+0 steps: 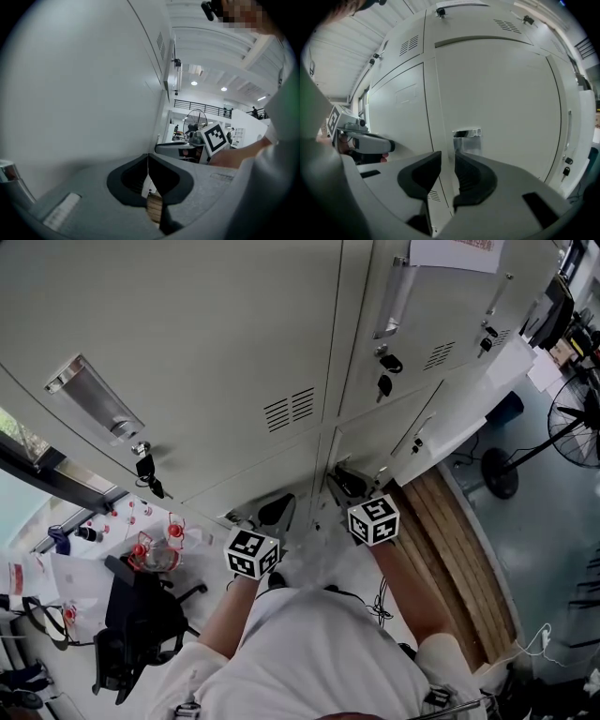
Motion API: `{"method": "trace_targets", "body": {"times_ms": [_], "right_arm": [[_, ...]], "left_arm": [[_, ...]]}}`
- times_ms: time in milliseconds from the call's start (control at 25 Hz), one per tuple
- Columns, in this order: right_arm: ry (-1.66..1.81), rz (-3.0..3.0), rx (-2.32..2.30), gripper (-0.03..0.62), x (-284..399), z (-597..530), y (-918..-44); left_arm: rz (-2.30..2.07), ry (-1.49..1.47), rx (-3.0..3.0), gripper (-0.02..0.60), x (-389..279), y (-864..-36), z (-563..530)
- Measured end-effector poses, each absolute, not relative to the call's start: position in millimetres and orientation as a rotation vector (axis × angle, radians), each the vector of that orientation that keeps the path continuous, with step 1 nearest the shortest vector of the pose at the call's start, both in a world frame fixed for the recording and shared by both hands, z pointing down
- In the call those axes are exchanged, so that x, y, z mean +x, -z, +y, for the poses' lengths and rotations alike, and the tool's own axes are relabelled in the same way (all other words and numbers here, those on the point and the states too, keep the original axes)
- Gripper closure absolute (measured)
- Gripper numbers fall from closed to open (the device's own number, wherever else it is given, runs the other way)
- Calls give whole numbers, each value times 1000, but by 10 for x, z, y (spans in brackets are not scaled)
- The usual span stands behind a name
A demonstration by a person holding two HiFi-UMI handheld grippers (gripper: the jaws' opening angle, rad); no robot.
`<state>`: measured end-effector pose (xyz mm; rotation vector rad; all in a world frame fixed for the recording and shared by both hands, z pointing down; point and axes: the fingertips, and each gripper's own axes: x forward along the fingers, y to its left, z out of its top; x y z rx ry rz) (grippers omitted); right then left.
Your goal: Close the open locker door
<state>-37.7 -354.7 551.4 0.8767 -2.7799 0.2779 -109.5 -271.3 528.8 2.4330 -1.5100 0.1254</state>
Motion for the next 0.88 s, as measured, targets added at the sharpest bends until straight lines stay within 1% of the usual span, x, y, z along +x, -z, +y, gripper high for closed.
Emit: {"method": "trace_targets", "body": {"times_ms": [600, 880], "right_arm": [[-255, -2783, 855, 503, -470, -3646, -5523], [-243, -2785, 870, 502, -346, -3590, -5440]], "left_arm": [[-1558, -121, 2408, 566, -1093, -5285, -2656], [-1573, -122, 2401, 566, -1054, -5267, -2604]]}}
